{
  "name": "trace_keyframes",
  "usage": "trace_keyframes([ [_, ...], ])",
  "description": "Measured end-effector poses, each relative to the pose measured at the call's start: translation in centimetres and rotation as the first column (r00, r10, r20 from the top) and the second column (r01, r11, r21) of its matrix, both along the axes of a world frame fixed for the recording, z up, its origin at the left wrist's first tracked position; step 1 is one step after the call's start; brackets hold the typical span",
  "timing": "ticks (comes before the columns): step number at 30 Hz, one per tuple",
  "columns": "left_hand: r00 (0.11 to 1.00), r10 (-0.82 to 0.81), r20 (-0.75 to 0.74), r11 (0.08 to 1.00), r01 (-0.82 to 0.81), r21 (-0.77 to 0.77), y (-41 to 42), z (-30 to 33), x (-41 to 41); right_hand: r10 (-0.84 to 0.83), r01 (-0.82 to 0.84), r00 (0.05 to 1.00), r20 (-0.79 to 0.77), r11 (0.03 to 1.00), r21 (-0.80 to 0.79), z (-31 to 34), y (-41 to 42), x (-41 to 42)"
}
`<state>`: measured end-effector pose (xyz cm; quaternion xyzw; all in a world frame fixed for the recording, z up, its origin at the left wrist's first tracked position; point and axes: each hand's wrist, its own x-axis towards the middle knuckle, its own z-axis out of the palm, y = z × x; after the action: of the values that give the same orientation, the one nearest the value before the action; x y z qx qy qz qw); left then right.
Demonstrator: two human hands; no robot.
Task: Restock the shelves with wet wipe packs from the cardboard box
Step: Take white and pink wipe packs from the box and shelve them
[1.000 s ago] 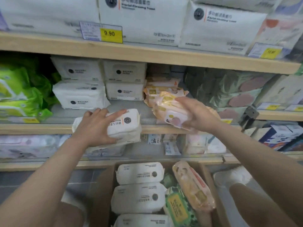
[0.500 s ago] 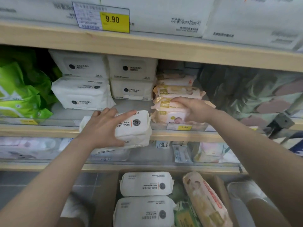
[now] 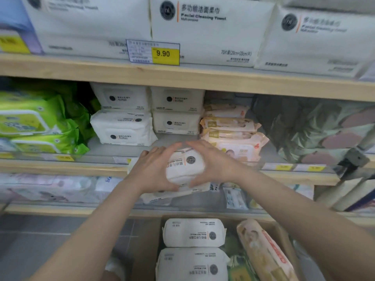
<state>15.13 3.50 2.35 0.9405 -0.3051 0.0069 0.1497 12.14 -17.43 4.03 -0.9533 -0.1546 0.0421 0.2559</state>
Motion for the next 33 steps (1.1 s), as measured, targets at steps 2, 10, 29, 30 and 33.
trace_keyframes([
  [2,1.0,0.013,-0.018,0.999,-0.014,-0.049,0.1,0.4,-0.9,-0.045,0.045,0.999,-0.019,0.998,0.038,0.1,1.0,-0.4],
  [10,0.887,0.461,-0.006,0.782,-0.41,-0.469,5.5,1.6,0.3,-0.239,0.234,0.971,0.0,0.95,0.209,3.4,1.5,-0.2],
  [29,0.811,0.186,-0.554,0.556,-0.552,-0.621,4.0,-0.9,10.5,-0.334,0.321,0.934,0.129,0.941,0.11,0.9,2.3,10.3],
  [30,0.815,0.185,-0.549,0.57,-0.544,-0.616,4.2,-1.3,10.6,-0.316,0.307,0.943,0.106,0.948,0.087,0.0,2.2,10.5],
  [33,0.853,0.216,-0.474,0.642,-0.49,-0.589,4.1,-1.7,10.9,-0.301,0.305,0.945,0.13,0.952,-0.008,-2.3,1.7,10.8],
])
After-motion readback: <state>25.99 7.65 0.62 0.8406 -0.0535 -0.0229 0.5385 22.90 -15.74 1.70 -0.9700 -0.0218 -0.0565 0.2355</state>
